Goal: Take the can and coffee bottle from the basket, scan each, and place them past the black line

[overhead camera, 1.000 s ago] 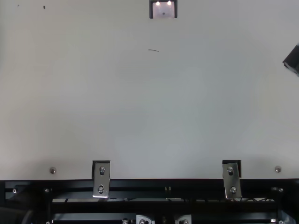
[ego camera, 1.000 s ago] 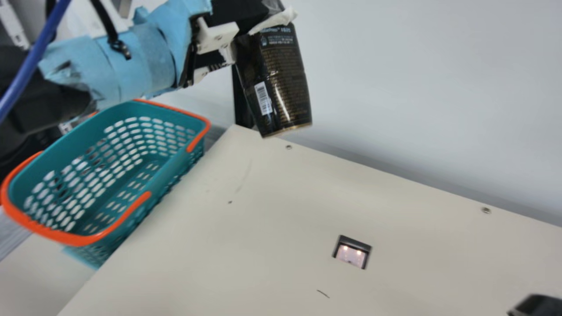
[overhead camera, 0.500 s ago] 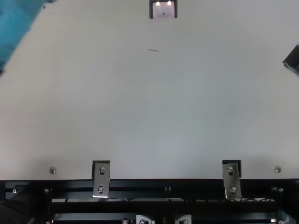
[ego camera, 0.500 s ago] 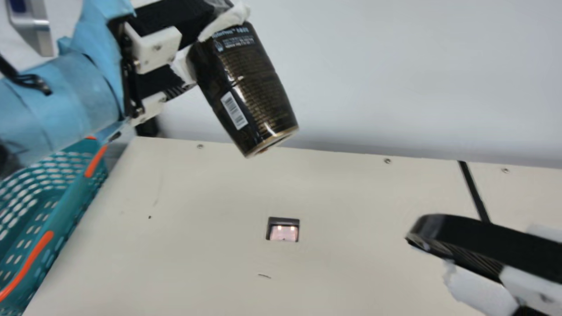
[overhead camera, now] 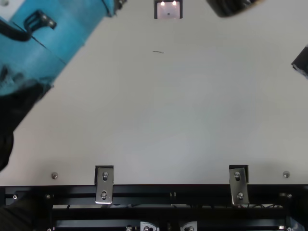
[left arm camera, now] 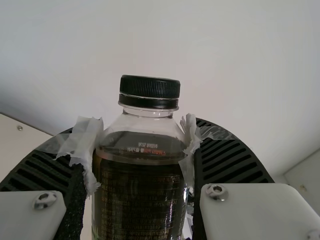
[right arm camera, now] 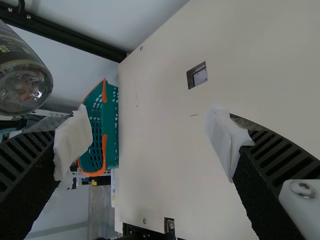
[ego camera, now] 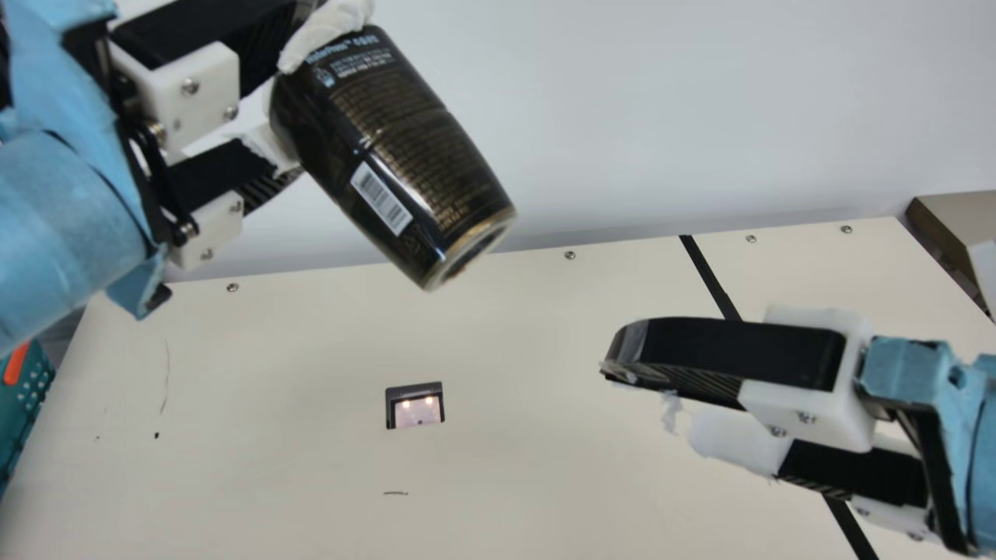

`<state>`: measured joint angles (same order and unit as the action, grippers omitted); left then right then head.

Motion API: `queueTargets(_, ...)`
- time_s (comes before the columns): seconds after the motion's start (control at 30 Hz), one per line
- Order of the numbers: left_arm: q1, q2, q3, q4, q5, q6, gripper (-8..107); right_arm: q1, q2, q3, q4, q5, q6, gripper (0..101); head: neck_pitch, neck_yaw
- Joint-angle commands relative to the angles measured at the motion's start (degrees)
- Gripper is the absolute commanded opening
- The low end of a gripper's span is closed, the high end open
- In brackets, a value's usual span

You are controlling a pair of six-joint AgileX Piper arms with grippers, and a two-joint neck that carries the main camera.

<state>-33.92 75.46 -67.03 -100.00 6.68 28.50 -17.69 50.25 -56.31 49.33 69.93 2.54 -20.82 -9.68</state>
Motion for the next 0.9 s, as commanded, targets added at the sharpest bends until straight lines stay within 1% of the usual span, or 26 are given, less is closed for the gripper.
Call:
queueTargets(0.0,-0.93,0.24,-0.26,0.02,-0.78,-0.80,10,0.00,0.00,0.00,0.00,0.00,0.00,101,-0.84,-0.82)
queueTargets(0.27,-5.02,0.84,-1.68,0.02,-4.72,-4.49,10,0.00,0.00,0.00,0.00,0.00,0.00,101,-0.84,-0.82)
queueTargets(0.47,-9.44,2.15,-4.05,1.27,-9.06,-8.45,10,0.00,0.00,0.00,0.00,0.00,0.00,101,-0.84,-0.82)
queueTargets(0.73,-15.96,5.12,-7.19,10.36,-13.78,-19.77,10,0.00,0.00,0.00,0.00,0.00,0.00,101,-0.84,-0.82)
queueTargets(0.87,-17.90,5.84,-7.17,16.44,-15.45,-25.26,10,0.00,0.00,0.00,-0.01,0.00,0.00,101,-0.84,-0.82)
